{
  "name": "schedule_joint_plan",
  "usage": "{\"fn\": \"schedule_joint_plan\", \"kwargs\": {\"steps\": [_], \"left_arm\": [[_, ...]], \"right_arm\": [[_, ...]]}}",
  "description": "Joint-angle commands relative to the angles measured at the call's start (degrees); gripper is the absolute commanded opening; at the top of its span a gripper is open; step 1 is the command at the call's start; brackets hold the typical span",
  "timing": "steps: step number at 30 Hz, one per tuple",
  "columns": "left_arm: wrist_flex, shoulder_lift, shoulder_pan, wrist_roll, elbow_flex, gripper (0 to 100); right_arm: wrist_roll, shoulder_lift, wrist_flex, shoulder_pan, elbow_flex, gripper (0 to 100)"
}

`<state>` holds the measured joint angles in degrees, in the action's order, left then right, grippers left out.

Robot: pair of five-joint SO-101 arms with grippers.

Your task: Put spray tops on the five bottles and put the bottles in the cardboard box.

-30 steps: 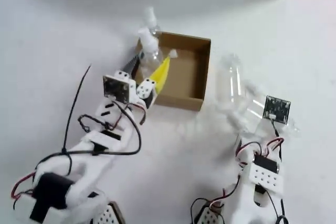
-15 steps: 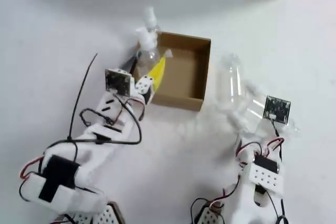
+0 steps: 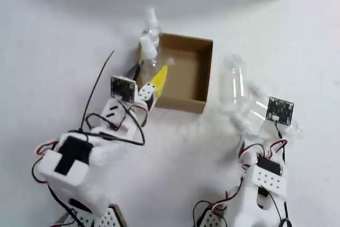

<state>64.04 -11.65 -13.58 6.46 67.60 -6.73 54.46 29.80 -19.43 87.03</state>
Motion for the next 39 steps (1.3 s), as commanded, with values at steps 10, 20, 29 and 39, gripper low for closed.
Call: {"fn": "schedule_joint_plan", "kwargs": {"steps": [10, 20, 29, 39], "left_arm": [[4.2, -3.6, 0.7, -4.2, -2.5, 7], [4.0, -3.3, 0.8, -4.2, -0.9, 10], [3.9, -3.2, 1.0, -3.8, 0.5, 20], [3.8, -3.1, 1.2, -3.8, 1.2, 28]], "right_arm": [[-0.6, 0.7, -1.0, -0.7, -0.5, 1.5], [-0.6, 0.7, -1.0, -0.7, -0.5, 1.5], [-0.6, 0.7, -1.0, -0.7, -0.5, 1.5], [-0.6, 0.7, -1.0, -0.7, -0.5, 1.5]]}}
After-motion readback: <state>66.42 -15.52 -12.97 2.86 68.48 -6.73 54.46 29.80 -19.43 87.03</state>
